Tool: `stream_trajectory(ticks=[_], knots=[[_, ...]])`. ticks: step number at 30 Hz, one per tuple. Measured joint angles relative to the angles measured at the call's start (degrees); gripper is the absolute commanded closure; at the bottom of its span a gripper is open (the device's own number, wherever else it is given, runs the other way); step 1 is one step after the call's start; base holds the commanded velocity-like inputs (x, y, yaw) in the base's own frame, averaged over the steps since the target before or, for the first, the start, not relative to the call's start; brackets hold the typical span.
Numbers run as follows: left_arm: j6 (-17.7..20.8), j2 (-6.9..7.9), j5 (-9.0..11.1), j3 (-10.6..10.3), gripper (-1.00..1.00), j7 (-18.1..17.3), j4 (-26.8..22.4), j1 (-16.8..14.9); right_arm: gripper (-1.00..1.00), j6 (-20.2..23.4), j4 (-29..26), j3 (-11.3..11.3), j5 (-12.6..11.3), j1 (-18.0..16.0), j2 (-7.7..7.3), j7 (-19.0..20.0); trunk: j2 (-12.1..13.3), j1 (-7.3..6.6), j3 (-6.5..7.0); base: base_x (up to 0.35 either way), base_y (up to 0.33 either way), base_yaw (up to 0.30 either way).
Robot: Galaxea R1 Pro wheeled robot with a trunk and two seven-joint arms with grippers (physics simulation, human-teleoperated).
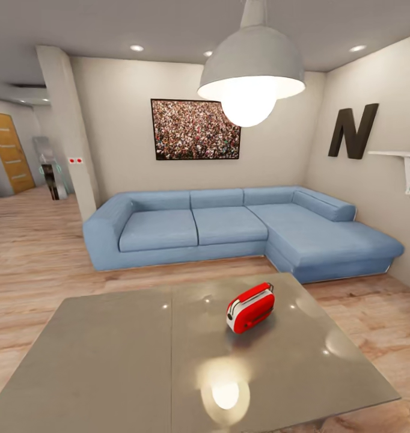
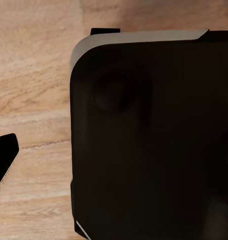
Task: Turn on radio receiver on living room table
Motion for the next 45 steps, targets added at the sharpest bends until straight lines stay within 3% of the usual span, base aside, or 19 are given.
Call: stream_trajectory(ticks=[13,45], knots=[[0.0,-0.02,0.0,-0.1,-1.00,0.0,0.0,0.0,-1.00,0.0,0.0,0.0,0.0,0.0,0.00,0.0,0.0,0.00,0.32,0.009,-0.002,-0.253],[0.0,0.02,0.1,-0.1,-1.00,0.1,0.0,0.0,-1.00,0.1,0.0,0.0,0.2,0.0,0.00,0.0,0.0,0.00,0.36,0.224,-0.120,-0.006]])
